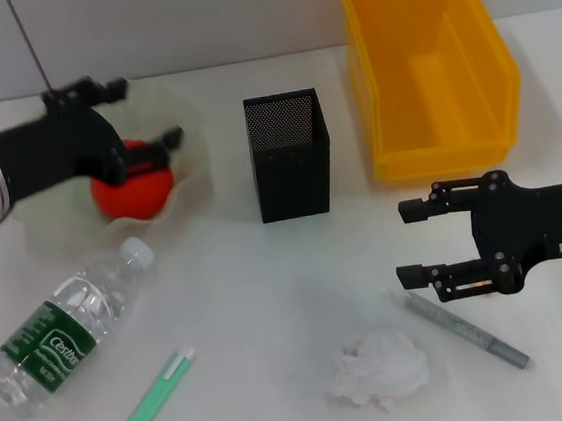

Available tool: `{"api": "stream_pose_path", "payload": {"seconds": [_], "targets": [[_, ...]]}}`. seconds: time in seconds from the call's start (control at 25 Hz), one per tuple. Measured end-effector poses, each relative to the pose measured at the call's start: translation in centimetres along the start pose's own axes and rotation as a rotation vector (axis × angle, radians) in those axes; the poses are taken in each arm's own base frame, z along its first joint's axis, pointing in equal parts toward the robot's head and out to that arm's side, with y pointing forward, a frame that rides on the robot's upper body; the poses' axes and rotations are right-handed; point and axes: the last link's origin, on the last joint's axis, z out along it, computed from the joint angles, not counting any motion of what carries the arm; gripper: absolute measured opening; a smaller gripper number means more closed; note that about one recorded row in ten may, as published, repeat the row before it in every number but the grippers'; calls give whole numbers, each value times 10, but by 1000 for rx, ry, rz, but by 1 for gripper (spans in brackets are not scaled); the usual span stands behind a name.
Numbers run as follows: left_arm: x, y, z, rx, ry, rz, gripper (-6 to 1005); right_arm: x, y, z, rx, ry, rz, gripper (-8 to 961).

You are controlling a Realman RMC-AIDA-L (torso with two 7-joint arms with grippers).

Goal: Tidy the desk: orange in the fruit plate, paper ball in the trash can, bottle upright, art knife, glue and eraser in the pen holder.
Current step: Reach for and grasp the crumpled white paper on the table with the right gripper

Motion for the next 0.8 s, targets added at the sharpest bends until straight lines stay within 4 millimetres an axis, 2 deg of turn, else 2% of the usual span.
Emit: {"api": "stream_pose_path", "payload": {"seconds": [0.08, 0.2, 0.36, 0.64, 0.8], "targets": [[5, 17, -15, -103, 24, 24, 857, 1, 0, 0, 0, 3, 0, 729], [6, 29, -29, -164, 35, 41, 857, 0, 0, -1, 1, 7, -5, 729], [4, 41, -62, -260, 68, 15, 857, 0, 0, -2, 1, 33, -20, 729], [-1, 57, -80, -392, 63, -27, 857, 1, 0, -6, -1, 106, -9, 728], [-4, 60, -81, -409, 57, -28, 857, -3, 3, -8, -25, 154, 11, 728]]}}
